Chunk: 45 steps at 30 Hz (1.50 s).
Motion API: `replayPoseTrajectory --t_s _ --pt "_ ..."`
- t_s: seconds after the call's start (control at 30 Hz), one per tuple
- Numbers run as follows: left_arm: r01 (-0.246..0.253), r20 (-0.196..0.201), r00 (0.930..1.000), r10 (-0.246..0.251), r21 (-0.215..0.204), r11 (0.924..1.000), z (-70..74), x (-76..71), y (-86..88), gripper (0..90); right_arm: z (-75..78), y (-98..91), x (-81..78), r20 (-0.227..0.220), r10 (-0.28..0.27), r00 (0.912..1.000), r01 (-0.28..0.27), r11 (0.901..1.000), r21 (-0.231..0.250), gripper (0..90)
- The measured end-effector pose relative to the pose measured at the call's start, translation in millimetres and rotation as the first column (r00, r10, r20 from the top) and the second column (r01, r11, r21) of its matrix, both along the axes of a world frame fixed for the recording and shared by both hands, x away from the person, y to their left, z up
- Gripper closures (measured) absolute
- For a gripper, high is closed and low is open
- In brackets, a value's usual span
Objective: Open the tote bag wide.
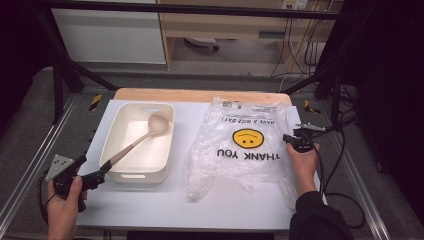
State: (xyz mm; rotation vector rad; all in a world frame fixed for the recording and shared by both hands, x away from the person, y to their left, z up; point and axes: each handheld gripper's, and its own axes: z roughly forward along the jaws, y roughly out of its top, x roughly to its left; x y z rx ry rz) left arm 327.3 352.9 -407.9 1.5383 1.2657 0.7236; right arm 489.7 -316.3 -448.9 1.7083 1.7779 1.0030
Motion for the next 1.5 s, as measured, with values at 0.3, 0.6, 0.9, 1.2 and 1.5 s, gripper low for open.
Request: replayPoseTrajectory --t_s 0.3,0.6,0.9,1.2,1.5 --pt "-0.004 0.001 1.0000 0.004 0.001 1.0000 0.7 -0.2 0.1 4.6 0.8 -8.3 -8.7 -0.005 -0.063 0.9980 0.063 0.9978 0.019 90.0" --pt "0.002 0.006 1.0000 -0.002 0.002 1.0000 1.6 -0.6 0.0 4.5 7.7 0.9 -16.2 0.016 -0.007 0.9998 0.007 1.0000 -0.003 60.0" --pt "-0.007 0.006 1.0000 0.007 -0.001 1.0000 1.4 0.3 1.3 4.5 32.9 11.6 -39.0 0.067 0.011 0.9977 -0.007 0.9989 -0.047 18.9" --pt "0.010 0.019 0.9998 -0.011 0.001 0.9999 3.1 -0.6 0.6 4.7 49.9 25.7 -68.3 0.088 0.081 0.9928 -0.076 0.9950 -0.066 6.0" --pt "0.022 0.014 0.9997 -0.022 0.003 0.9998 3.4 -0.4 2.3 4.1 55.2 48.9 -82.6 0.069 0.168 0.9834 -0.161 0.9823 -0.095 9.1"
